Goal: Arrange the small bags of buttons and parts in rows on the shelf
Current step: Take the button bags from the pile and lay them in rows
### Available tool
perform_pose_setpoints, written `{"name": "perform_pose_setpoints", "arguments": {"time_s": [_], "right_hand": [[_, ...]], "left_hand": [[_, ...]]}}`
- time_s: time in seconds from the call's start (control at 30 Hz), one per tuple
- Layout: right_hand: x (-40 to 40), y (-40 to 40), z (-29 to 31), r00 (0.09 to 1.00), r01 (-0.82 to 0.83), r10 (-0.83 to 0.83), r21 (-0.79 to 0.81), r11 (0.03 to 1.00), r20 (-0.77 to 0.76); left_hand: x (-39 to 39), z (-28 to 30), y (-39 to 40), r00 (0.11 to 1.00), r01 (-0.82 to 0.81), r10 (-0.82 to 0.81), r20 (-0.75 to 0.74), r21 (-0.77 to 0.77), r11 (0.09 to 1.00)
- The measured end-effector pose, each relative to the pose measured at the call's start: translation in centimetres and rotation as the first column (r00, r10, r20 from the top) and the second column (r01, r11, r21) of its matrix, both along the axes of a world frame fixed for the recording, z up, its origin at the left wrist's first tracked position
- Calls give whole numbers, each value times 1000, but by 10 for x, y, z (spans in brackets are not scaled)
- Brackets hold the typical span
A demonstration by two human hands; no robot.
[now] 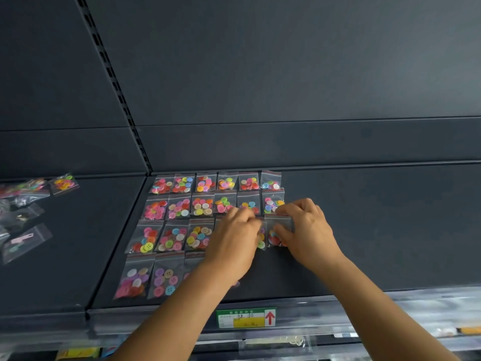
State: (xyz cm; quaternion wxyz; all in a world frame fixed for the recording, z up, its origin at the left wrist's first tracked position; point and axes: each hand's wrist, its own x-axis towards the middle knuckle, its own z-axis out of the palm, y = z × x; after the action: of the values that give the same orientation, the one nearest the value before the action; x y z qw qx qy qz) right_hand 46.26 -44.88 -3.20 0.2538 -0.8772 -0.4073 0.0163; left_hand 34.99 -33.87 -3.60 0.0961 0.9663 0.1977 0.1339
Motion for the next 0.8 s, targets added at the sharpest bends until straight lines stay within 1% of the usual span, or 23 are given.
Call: {"name": "perform_pose_setpoints", "arguments": {"time_s": [0.07, 0.1, 0.2, 0.27, 0.37, 0.57, 0.7, 0.8], "right_hand": [[-3, 0, 1, 997, -64, 65, -23, 998, 49], [-5, -1, 1, 994, -82, 84, -34, 996, 71], [-9, -1, 0, 988, -108, 119, -104, 989, 101], [-9, -1, -2, 987, -135, 146, -151, 979, 66], [-7, 0, -1, 988, -152, 157, -161, 975, 17], [-4, 1, 2, 984, -172, 180, -232, 957, 11], [-8, 4, 7, 983, -160, 176, -237, 958, 48], [-14, 11, 11, 975, -177, 201, -212, 961, 97]], "left_hand": [[-3, -2, 1, 994, 99, -102, -47, -65, 993], [-4, -3, 1, 992, 110, -115, -54, -85, 990], [-5, -4, 1, 995, 68, -74, -65, -93, 993], [-6, -4, 2, 996, 42, -48, -69, -89, 995], [-6, -4, 0, 998, 38, -42, -53, -89, 995], [-4, -3, -3, 997, 46, -51, -51, -92, 995], [-7, 2, -1, 998, 31, -35, -58, -83, 996], [-15, 9, 6, 998, -10, 8, -58, -27, 1000]]}}
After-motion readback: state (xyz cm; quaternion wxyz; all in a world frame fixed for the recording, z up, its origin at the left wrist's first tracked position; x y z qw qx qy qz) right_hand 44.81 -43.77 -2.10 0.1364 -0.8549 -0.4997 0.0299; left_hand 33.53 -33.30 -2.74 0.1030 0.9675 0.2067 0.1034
